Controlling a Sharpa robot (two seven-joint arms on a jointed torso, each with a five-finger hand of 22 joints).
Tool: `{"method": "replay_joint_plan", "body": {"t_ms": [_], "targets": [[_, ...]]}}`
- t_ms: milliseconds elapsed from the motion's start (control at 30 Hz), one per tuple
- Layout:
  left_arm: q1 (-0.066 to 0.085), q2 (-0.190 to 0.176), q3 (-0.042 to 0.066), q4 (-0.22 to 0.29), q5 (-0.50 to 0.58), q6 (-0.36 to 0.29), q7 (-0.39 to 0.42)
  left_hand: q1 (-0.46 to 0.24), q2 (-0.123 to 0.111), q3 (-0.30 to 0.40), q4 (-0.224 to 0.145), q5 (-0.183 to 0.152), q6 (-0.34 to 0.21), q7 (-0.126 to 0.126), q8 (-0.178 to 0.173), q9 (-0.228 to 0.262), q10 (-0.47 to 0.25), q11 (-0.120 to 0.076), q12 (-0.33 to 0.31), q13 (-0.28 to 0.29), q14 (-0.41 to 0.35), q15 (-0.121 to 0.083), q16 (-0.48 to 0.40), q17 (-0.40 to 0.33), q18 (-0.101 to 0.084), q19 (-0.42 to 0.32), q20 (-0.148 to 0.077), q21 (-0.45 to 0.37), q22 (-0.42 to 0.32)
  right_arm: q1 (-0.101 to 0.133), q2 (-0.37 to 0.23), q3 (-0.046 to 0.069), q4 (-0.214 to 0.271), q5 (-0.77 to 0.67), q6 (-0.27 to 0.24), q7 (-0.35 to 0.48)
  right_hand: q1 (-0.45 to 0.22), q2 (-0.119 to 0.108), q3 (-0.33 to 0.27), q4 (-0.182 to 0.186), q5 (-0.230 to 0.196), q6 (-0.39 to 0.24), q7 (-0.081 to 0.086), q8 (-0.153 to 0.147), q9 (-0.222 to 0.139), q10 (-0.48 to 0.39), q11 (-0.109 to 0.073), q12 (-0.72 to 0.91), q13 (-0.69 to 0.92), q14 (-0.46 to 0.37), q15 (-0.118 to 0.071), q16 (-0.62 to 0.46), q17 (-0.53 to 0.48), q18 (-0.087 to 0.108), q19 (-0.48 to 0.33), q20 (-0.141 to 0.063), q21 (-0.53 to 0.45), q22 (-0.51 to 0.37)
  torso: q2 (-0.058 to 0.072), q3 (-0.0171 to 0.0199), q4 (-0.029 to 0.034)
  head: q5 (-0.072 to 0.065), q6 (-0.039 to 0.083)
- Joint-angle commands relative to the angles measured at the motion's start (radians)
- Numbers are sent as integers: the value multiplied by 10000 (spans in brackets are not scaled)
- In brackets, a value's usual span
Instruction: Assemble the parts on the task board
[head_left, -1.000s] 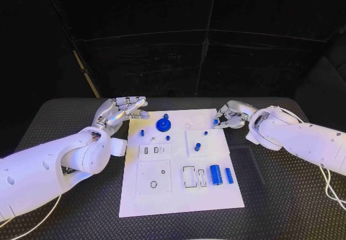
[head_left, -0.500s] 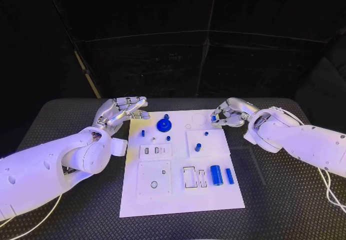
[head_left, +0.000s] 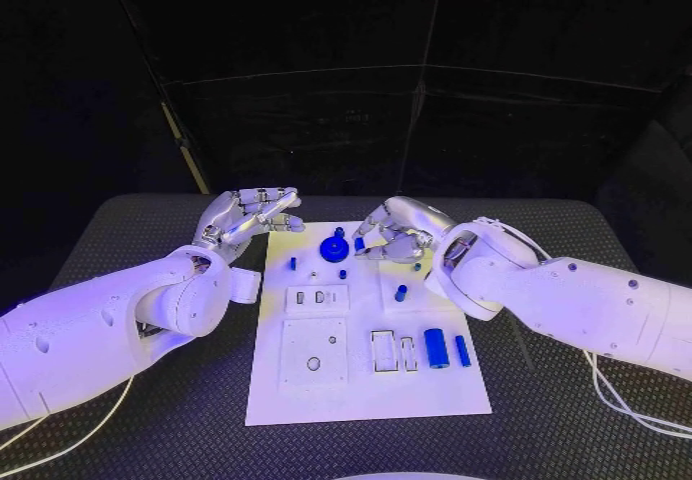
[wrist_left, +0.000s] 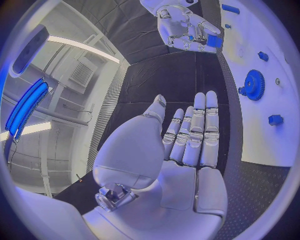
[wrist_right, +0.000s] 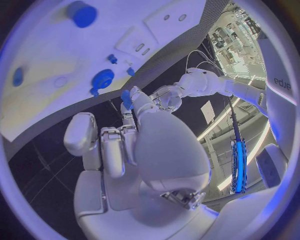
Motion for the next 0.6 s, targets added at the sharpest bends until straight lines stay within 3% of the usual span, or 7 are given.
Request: {"method": "replay_joint_plan", "body": {"t_ms": [33,100,200,300,600], "targets": [[12,55,7,-19,-36,124,32,46,78,-14,-62,38,53,28,-47,-10,-51,-9,-44,-11,-13,46,-49,11,29,-50,3,-31,-17,-155,314,-44,120,-883,15,-1000,39,256,71,25,22,31,-100,18,102,-71,-7,-65,794,1016,63,18,2446,-62,-26,10,16,-13,-80,-47,56,56,-75],[12,70,6,-20,-36,127,33,46,78,-14,-62,38,53,28,-47,-10,-51,-9,-44,-11,-13,46,-49,11,29,-50,3,-31,-17,-232,499,-131,161,-1082,57,-1134,39,256,71,25,22,31,-100,18,102,-71,-7,-65,794,1016,63,18,2446,-62,-26,10,16,-13,-89,-62,68,67,-99],[12,83,6,-28,-36,120,31,46,78,-14,-62,38,53,28,-47,-10,-51,-9,-44,-11,-13,46,-49,11,29,-50,3,-31,-17,-327,824,-286,98,-1315,221,-1251,10,237,86,22,-16,26,-97,12,98,-70,-2,-69,794,1018,69,20,2452,-60,-30,19,11,-20,-91,-63,38,160,-129],[12,87,6,-21,-36,119,30,46,78,-14,-62,38,53,28,-47,-10,-51,-9,-44,-11,-13,46,-49,11,29,-50,3,-31,-17,-412,1032,-403,33,-1546,348,-1393,-24,214,104,17,-80,25,-93,7,95,-69,2,-76,791,1017,76,20,2451,-59,-30,28,9,-20,-89,-58,47,201,-165],[12,98,6,-13,-35,123,25,46,78,-14,-62,38,53,28,-47,-10,-51,-9,-44,-11,-13,46,-49,11,29,-50,3,-31,-17,-587,1359,-500,-86,-1917,755,-1843,-126,171,120,37,-161,12,-80,-9,87,-84,16,-108,762,1013,88,12,2431,-55,-35,43,-1,-33,-70,-50,61,254,-228]]}}
